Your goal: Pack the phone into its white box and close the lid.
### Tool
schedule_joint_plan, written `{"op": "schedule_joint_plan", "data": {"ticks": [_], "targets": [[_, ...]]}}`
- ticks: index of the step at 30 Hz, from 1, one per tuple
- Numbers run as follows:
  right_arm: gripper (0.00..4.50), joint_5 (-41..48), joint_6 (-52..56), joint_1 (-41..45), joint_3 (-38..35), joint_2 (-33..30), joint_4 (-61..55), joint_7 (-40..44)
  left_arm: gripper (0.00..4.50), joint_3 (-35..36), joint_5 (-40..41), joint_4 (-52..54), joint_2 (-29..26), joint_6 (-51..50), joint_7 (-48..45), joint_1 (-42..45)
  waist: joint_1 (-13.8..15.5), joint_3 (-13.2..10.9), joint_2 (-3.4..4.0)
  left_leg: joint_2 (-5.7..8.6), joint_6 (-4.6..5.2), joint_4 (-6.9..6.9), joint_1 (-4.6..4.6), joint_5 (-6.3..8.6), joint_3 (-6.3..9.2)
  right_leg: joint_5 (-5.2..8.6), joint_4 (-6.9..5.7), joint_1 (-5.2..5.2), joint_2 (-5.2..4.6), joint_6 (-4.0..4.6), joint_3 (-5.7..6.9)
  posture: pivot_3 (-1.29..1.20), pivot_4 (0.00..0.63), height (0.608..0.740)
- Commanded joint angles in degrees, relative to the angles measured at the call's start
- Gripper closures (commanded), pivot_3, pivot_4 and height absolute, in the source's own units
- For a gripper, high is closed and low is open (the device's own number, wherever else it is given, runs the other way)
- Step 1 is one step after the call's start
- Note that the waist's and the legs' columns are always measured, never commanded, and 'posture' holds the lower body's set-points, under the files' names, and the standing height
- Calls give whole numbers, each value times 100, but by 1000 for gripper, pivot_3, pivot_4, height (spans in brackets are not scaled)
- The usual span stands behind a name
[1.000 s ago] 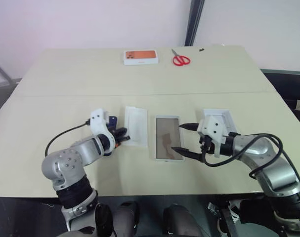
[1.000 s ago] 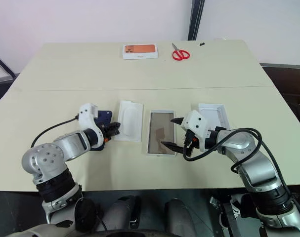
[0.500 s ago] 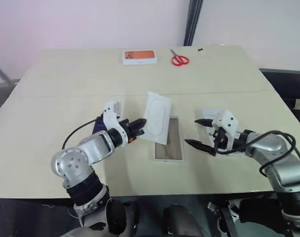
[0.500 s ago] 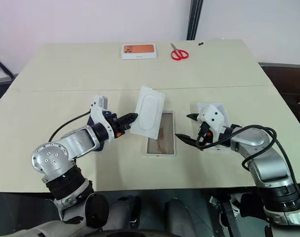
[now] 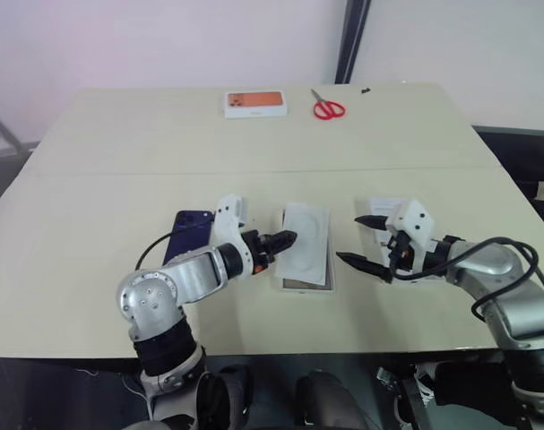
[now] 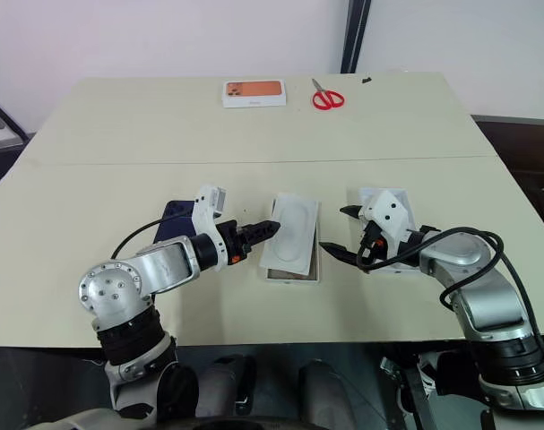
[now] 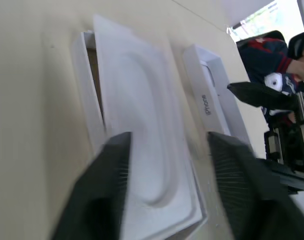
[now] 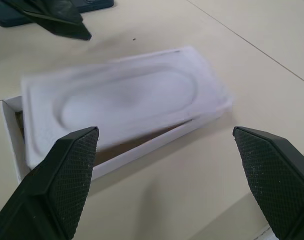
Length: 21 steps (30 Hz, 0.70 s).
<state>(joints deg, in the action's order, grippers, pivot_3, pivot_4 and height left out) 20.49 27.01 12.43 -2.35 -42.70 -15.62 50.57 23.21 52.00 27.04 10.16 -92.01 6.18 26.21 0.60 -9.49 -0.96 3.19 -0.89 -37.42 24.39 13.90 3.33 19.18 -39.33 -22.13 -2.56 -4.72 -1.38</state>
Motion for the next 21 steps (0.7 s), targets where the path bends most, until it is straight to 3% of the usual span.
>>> {"op": "schedule_joint_plan", "data": {"ticks": [1,3,6,13,17,21], "targets": [[0,40,-33,183,42,66,-229,-32,599,96,285,145,-198,-49,-100,-32,4,0,0,0,0,1,0,0,1,0,-1,-1,0,0,0,0,150,740],[0,167,149,306,104,131,-308,-35,599,370,304,168,-493,-34,-217,20,-1,0,0,0,-3,1,0,-2,1,0,-1,-1,0,0,0,0,150,740],[769,174,446,527,293,170,-380,-89,527,483,295,294,-1165,332,-549,7,-13,1,2,0,-7,4,0,-4,0,0,-1,-6,1,0,0,0,150,740],[4415,-553,1049,1207,1172,581,-129,-839,527,-758,-594,914,-3487,2222,-2201,-974,-6,4,7,0,-18,10,0,-10,0,0,2,-11,-3,2,-4,0,150,740],[4470,-1200,1215,1706,1701,952,366,-1353,527,-1221,-1483,1151,-4388,4110,-3430,-1967,-8,4,9,2,-22,20,0,-12,-3,0,8,-13,-9,5,-5,0,150,740],[4470,-1556,1217,2077,1941,1294,803,-1619,527,-1371,-2037,963,-4756,5302,-4115,-2623,-1,3,12,2,-21,29,1,-11,-2,1,16,-17,-11,8,-4,0,150,740]]}}
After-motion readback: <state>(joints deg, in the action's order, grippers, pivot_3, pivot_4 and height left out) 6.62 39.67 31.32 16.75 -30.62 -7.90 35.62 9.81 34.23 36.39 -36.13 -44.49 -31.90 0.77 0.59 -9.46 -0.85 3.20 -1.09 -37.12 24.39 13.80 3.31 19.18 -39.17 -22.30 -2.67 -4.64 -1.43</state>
